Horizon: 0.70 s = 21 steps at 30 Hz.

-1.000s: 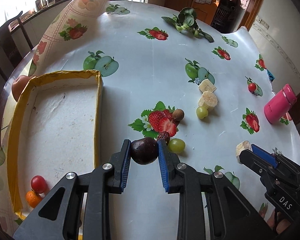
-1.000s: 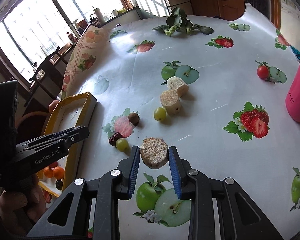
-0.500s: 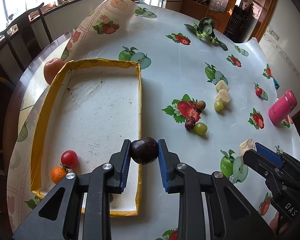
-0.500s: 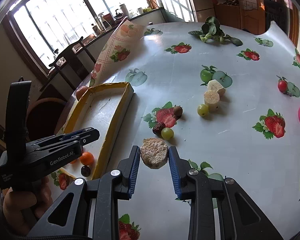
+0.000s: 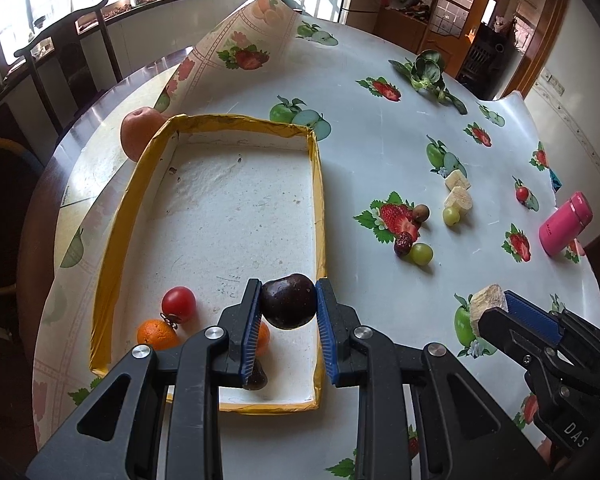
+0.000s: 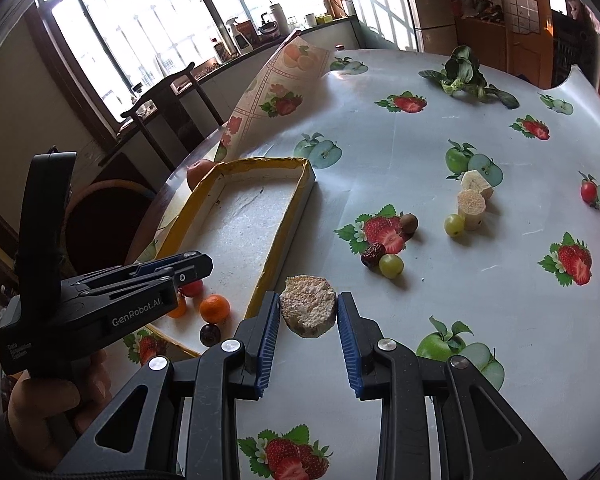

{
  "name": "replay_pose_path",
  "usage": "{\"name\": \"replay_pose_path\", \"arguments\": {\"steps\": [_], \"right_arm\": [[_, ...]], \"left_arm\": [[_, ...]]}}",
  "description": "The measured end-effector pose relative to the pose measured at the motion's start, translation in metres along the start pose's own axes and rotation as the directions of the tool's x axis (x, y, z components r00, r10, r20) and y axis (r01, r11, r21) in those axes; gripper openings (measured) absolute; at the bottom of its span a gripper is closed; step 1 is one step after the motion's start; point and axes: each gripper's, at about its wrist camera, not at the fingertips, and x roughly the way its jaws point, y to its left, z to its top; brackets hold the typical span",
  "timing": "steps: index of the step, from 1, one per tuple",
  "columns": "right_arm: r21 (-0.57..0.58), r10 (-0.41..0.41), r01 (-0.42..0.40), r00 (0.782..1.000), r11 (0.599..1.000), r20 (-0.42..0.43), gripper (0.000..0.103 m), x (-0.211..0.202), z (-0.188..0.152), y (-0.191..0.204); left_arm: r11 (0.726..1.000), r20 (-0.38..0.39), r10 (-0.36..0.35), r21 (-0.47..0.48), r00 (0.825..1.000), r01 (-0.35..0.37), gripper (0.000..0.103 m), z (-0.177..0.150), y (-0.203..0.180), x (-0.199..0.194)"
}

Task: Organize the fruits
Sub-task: 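Carry the plum with the left gripper while the right gripper carries the bread slice over the tray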

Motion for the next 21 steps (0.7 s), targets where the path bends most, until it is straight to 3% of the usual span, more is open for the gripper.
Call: {"name": "replay_pose_path", "arguments": {"steps": [21], "right_arm": [[-0.059, 0.032, -0.033, 0.999, 0.998, -0.024, 0.03, 0.016, 0.002, 0.037]], "left_arm": [[0.999, -0.008, 0.012, -0.051, 1.0, -0.012, 0.024, -0.003, 0.036, 0.003]]}}
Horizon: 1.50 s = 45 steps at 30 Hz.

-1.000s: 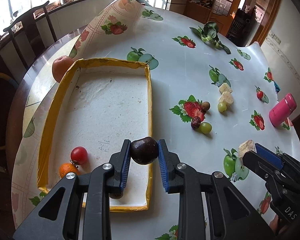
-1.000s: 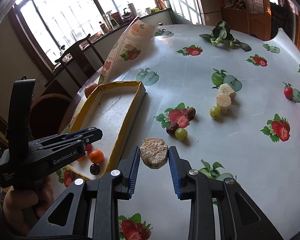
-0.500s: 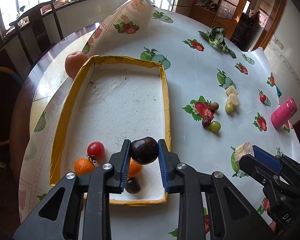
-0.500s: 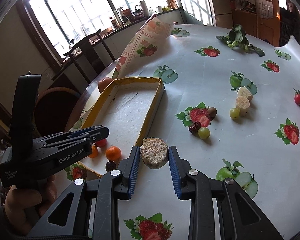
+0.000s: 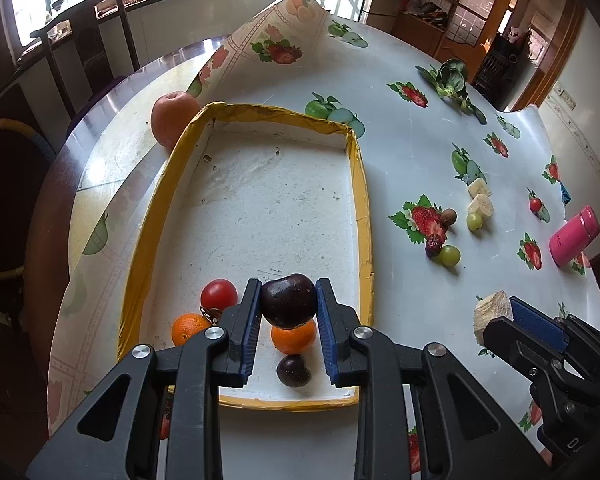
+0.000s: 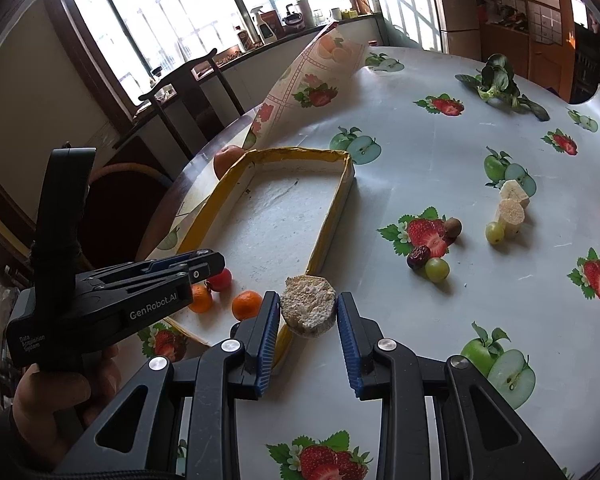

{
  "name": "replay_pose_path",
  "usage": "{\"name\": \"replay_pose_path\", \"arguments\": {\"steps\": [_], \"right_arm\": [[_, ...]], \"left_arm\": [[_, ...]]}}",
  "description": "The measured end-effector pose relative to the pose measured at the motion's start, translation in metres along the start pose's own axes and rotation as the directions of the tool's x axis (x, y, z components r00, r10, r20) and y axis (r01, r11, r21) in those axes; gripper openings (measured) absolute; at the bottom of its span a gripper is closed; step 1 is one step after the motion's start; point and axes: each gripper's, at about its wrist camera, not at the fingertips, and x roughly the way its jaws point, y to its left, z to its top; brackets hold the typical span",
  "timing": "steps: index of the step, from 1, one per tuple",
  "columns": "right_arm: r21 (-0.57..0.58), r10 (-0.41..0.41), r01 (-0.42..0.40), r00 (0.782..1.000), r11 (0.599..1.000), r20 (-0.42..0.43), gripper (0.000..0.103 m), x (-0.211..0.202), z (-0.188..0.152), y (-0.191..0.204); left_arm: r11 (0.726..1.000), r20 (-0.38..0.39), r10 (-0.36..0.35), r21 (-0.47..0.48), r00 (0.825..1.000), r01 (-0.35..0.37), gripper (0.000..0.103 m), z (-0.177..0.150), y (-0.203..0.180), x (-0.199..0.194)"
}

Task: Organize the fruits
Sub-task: 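Carry the plum with the left gripper while the right gripper carries the bread slice over the tray, then open the left gripper to drop the plum while the right gripper releases the bread slice in the tray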

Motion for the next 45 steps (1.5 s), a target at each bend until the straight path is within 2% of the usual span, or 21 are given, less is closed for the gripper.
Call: {"name": "replay_pose_path", "arguments": {"steps": [12, 20, 32, 45], "right_arm": [[-0.03, 0.03, -0.03, 0.999, 0.999, -0.019, 0.03, 0.02, 0.01, 0.013], [-0.069, 0.051, -0.055, 0.997, 0.996, -0.063, 0.03, 0.059, 0.023, 0.033], [-0.094, 0.044, -0.06, 0.987, 0.994, -0.157, 0.03, 0.132, 0.035, 0.047], [-0.115, 0.029, -0.055, 0.976, 0.992, -0.217, 0.03, 0.17, 0.032, 0.047]], "left_arm": [[1.0, -0.013, 0.008, -0.025, 1.0, -0.008, 0.024, 0.006, 0.017, 0.009], [0.996, -0.042, 0.01, -0.092, 0.999, -0.014, 0.024, 0.021, 0.045, 0.029], [0.991, -0.099, 0.022, -0.127, 0.995, -0.034, 0.024, 0.041, 0.057, 0.078], [0.99, -0.156, 0.012, -0.136, 0.988, -0.033, 0.024, 0.04, 0.059, 0.112]]}}
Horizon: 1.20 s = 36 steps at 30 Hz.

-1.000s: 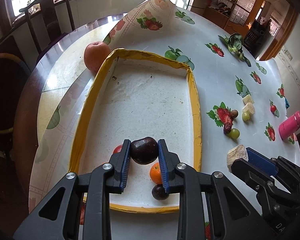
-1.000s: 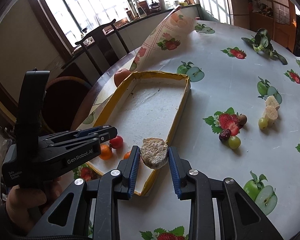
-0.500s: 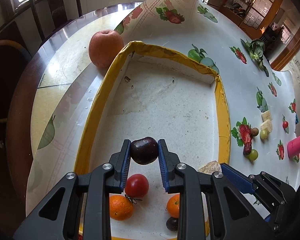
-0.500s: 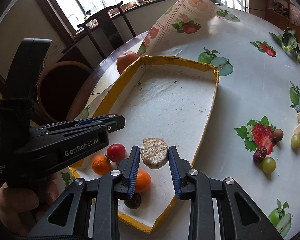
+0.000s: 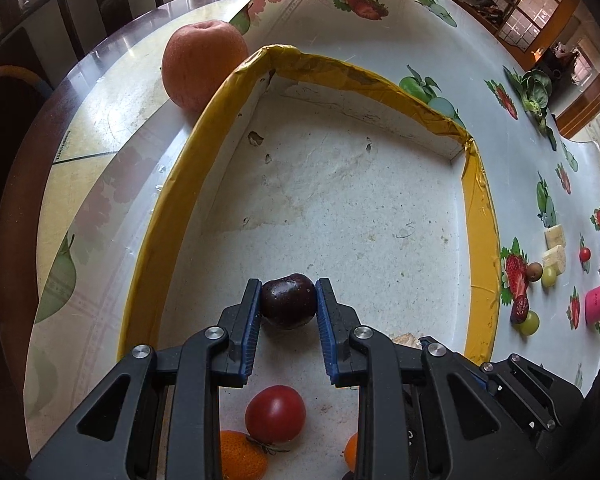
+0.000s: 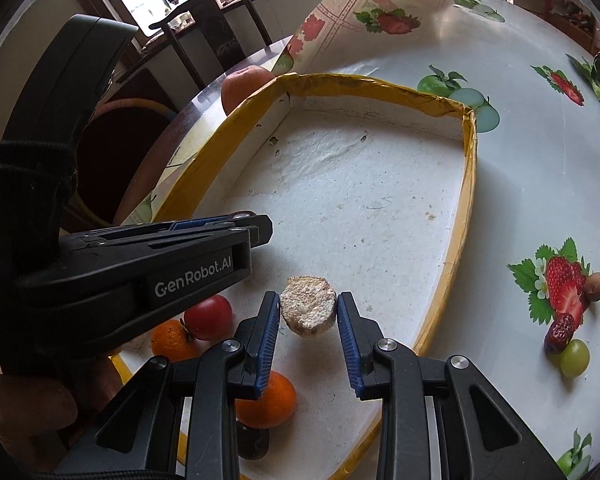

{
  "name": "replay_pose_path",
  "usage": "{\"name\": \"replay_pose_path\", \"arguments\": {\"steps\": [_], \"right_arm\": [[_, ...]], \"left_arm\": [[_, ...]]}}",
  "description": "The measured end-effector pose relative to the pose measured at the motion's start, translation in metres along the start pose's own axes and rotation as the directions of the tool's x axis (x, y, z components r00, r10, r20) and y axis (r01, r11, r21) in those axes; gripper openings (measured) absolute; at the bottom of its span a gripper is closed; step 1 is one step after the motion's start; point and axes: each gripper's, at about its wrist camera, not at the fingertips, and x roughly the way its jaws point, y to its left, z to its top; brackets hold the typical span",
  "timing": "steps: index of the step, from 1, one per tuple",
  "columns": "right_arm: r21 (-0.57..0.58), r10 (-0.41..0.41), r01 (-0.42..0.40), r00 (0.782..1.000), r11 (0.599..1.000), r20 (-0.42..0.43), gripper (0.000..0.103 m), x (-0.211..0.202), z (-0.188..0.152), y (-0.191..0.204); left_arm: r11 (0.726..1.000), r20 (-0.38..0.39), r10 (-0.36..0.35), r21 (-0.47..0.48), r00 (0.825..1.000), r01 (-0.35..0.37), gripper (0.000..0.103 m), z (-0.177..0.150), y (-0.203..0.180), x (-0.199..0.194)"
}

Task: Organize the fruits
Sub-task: 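Open the left gripper to drop the plum while the right gripper releases the bread slice in the tray, then move both open grippers back toward the remaining fruits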

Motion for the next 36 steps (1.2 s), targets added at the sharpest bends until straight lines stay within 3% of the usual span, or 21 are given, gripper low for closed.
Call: {"name": "replay_pose_path", "arguments": {"steps": [4, 7, 10, 18, 36], "right_arm": [[-0.008, -0.012, 0.012, 1.0, 1.0, -0.008, 0.032, 0.005, -0.003, -0.001], [-0.021, 0.0, 0.0, 1.0, 1.0, -0.01, 0.038, 0.003, -0.004, 0.001], [-0.021, 0.002, -0.002, 1.0, 1.0, 0.002, 0.045, -0.004, -0.006, 0.0], [0.034, 0.024, -0.026, 0.998, 0.999, 0.055, 0.045, -0.046, -0.02, -0.019], [0.152, -0.05, 0.027, 0.988, 0.988, 0.149, 0.046, -0.127, -0.059, -0.066]], "left_arm": [[1.0, 0.007, 0.014, 0.019, 1.0, -0.015, 0.027, 0.0, -0.003, -0.001], [1.0, -0.008, -0.028, -0.01, 1.0, 0.028, 0.039, 0.003, -0.001, -0.001], [1.0, 0.005, -0.014, -0.006, 1.0, 0.014, 0.039, 0.0, -0.003, -0.008], [0.999, 0.058, -0.031, 0.012, 0.998, 0.031, 0.039, -0.008, -0.014, -0.04], [0.993, 0.095, -0.088, 0.09, 0.992, 0.08, 0.039, -0.032, -0.062, -0.075]]}}
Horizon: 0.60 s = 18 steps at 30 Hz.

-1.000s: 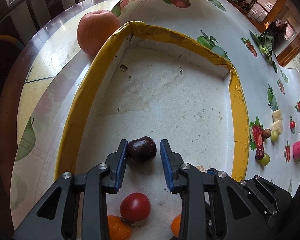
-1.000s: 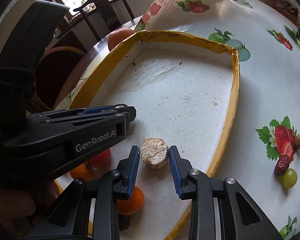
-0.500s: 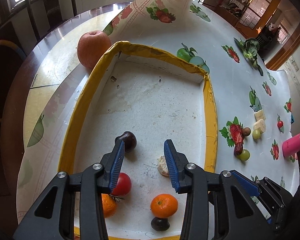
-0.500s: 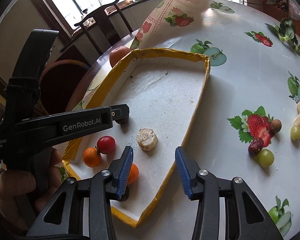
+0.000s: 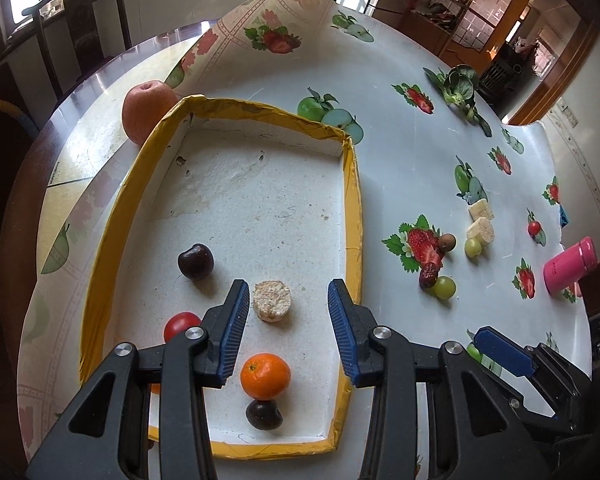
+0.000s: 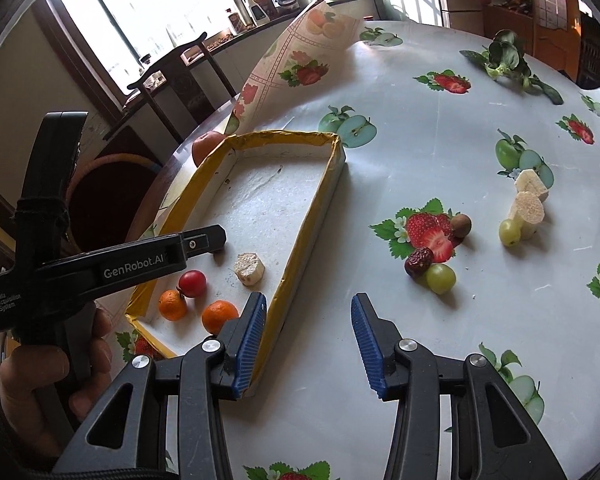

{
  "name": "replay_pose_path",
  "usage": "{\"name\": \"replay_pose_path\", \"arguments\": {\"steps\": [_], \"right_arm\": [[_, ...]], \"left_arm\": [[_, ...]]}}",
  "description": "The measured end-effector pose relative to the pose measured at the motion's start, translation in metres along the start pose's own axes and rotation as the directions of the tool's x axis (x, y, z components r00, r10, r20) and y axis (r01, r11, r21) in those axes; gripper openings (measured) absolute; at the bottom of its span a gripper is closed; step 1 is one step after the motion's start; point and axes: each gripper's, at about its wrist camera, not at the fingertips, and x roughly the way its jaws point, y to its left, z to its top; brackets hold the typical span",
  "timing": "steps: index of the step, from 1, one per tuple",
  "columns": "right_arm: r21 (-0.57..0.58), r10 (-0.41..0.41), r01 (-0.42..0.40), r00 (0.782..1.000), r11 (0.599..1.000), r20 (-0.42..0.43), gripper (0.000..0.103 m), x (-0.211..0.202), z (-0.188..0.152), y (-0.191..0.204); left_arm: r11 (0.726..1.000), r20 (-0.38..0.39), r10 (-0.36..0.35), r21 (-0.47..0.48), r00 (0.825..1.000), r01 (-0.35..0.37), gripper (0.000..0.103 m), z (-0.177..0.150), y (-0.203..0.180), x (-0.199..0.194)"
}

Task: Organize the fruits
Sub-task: 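Move both open grippers back toward the remaining fruits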

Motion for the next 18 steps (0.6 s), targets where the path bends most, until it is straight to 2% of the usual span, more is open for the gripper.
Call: {"name": "replay_pose_path", "arguments": {"steps": [18], "right_arm": [[0.108, -0.079, 0.076, 0.997, 0.991, 0.022, 0.046, -0.044, -0.035, -0.061]], "left_arm": [[0.994, -0.02, -0.059, 0.088, 0.998, 0.061, 0.039, -0.017, -0.059, -0.003]]}}
